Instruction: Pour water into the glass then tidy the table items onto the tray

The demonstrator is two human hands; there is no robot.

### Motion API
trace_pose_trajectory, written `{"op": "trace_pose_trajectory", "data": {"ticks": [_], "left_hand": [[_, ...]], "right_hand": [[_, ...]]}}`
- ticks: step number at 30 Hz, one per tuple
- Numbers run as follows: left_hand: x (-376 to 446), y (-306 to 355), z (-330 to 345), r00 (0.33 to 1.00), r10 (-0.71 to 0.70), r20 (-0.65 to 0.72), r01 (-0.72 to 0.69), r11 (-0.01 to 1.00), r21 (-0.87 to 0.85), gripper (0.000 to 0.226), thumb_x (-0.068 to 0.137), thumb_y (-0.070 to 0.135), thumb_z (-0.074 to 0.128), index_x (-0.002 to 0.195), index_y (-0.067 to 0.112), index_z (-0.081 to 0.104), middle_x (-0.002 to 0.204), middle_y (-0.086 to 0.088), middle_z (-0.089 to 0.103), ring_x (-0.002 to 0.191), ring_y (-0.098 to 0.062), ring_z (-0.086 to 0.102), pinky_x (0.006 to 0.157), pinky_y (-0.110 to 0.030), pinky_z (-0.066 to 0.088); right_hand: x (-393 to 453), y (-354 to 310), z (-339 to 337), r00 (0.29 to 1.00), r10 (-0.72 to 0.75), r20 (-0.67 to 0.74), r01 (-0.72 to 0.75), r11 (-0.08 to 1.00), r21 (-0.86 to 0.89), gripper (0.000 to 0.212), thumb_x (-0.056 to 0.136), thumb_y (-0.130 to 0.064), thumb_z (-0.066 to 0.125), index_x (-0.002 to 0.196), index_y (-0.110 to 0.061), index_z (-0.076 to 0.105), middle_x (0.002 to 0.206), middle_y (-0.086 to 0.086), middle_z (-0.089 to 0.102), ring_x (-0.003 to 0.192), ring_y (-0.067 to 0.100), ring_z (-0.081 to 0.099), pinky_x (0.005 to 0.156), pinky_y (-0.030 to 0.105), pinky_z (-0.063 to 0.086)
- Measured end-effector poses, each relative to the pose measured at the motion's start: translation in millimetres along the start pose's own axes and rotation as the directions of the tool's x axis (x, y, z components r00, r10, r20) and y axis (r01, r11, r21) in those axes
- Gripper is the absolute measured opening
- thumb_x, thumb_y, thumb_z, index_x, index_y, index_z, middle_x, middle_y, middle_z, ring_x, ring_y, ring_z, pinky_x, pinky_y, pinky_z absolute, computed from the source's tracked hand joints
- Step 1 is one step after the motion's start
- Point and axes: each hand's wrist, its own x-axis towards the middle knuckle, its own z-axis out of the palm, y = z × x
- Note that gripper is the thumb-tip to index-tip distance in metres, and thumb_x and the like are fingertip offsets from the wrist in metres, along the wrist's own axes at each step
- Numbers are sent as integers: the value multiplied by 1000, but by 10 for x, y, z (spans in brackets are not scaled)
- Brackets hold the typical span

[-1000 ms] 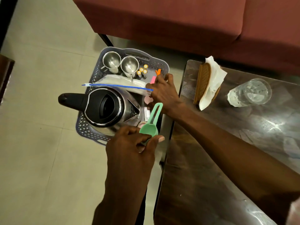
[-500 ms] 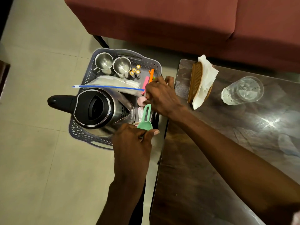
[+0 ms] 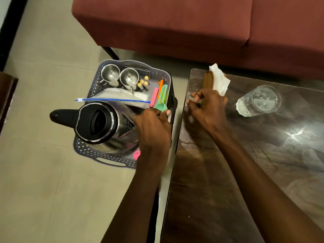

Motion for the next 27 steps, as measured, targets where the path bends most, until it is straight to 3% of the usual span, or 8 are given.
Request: {"op": "trace_pose_trajectory", "data": {"ticks": [5,8,11,14,18,24,27], "left_hand": [[137,-64,247,996,-82,-25,81,996,-23,20,93,17,62,95,1,72,95,-22,69,97,-36,61,81,-40,50],[156,-81,346,993,-117,-4,117,992,-41,19,92,12,61,101,-2,70,100,-23,68,97,-36,64,83,-38,55],[192,-119,435,969,-245,32,247,955,-162,21,93,12,62,109,-2,66,115,-22,63,108,-35,62,93,-43,53],[295,-178,507,933,-357,45,357,901,-245,20,92,13,63,107,2,69,118,-19,65,113,-31,61,97,-38,51],[406,-200,577,922,-384,50,380,872,-308,15,89,9,66,100,3,75,109,-18,72,102,-30,67,93,-35,54],[444,-257,642,928,-370,46,364,871,-330,20,88,12,69,106,6,73,112,-18,70,108,-31,64,96,-39,52],[386,-290,622,940,-341,27,329,879,-346,24,88,14,69,110,5,71,111,-19,70,104,-30,66,94,-37,53]], "right_hand": [[-148,-83,-50,1000,-29,-8,30,997,73,22,87,-18,71,77,-20,51,97,2,68,106,21,61,104,40,36],[-189,-132,-74,999,-43,-8,44,993,113,26,86,-16,72,76,-22,49,96,2,68,102,20,62,100,53,44],[-229,-142,-92,998,-62,-5,62,989,132,26,85,-13,72,75,-21,49,94,2,67,98,20,62,95,53,48],[-265,-113,-102,998,-66,19,63,987,145,26,85,-11,71,74,-20,49,94,1,67,99,18,63,93,52,50],[-323,-32,-109,998,-60,17,56,982,178,25,85,-8,71,74,-17,51,93,4,68,99,17,65,83,38,57],[-435,53,-101,999,-35,17,30,978,205,23,83,-7,73,73,-13,53,88,4,68,94,20,67,81,47,56],[-494,70,-128,999,-34,12,30,972,234,23,83,-6,74,74,-10,54,88,3,68,94,18,67,80,38,58]]}}
